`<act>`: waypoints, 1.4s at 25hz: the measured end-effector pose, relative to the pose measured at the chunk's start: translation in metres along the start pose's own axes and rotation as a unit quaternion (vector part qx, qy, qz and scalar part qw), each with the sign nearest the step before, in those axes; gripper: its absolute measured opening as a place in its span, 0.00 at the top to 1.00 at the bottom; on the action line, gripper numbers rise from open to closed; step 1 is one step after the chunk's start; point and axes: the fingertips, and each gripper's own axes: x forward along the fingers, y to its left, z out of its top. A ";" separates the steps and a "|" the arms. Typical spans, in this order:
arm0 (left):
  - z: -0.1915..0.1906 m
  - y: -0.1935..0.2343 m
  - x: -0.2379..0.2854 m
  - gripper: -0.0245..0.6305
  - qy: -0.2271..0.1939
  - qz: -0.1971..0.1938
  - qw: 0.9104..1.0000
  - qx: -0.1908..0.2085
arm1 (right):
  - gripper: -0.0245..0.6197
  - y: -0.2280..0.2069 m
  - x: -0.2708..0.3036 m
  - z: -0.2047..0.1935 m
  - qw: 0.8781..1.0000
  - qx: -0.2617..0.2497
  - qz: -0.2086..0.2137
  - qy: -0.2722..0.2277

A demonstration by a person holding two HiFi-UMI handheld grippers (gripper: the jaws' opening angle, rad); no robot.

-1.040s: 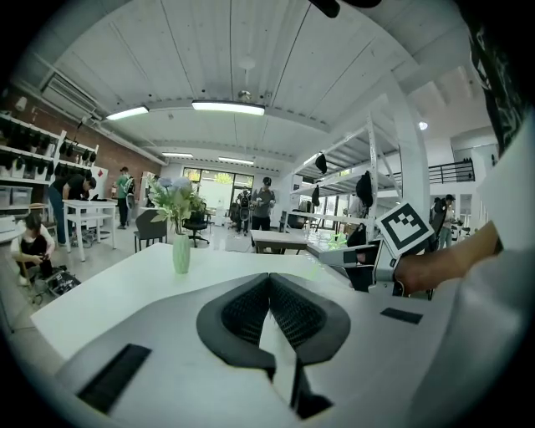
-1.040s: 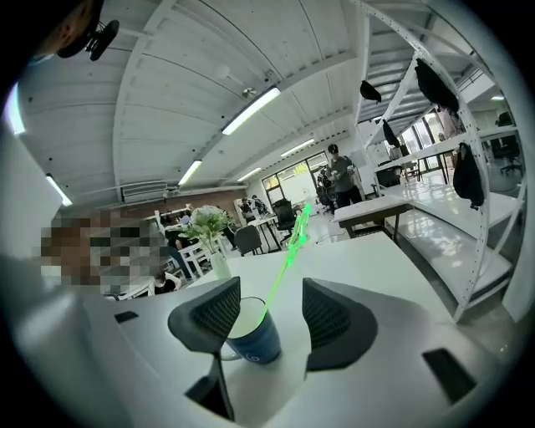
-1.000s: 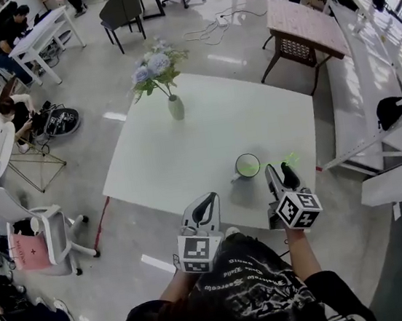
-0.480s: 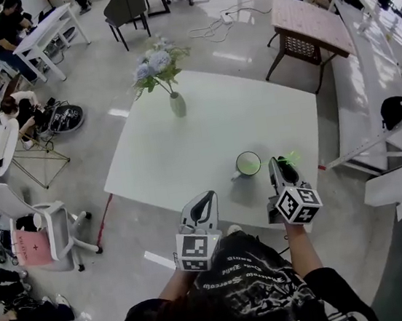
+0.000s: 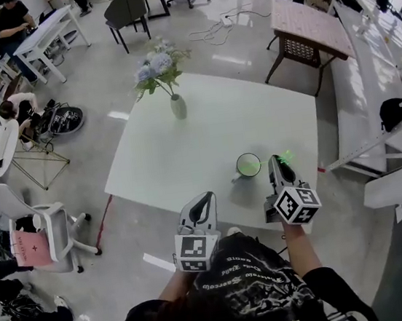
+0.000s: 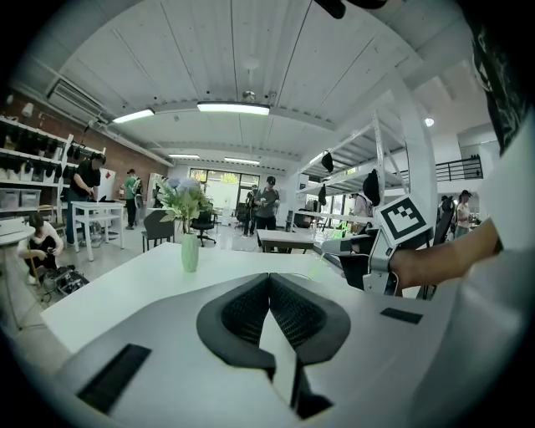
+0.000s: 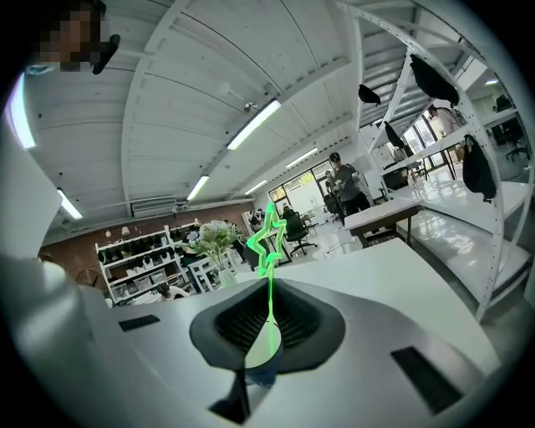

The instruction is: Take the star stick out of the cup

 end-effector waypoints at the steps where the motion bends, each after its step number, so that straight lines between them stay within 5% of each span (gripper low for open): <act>1: 0.000 0.001 -0.001 0.93 0.000 0.001 1.000 -0.001 | 0.94 0.003 0.001 0.000 1.000 -0.002 0.004 0.000; 16: -0.004 0.007 -0.007 0.93 0.004 0.000 1.000 -0.008 | 0.94 0.041 -0.010 0.033 0.997 -0.064 0.026 -0.030; 35: 0.020 -0.015 0.009 0.93 -0.026 -0.049 0.998 -0.005 | 0.94 0.055 -0.096 0.089 0.991 -0.094 0.019 -0.093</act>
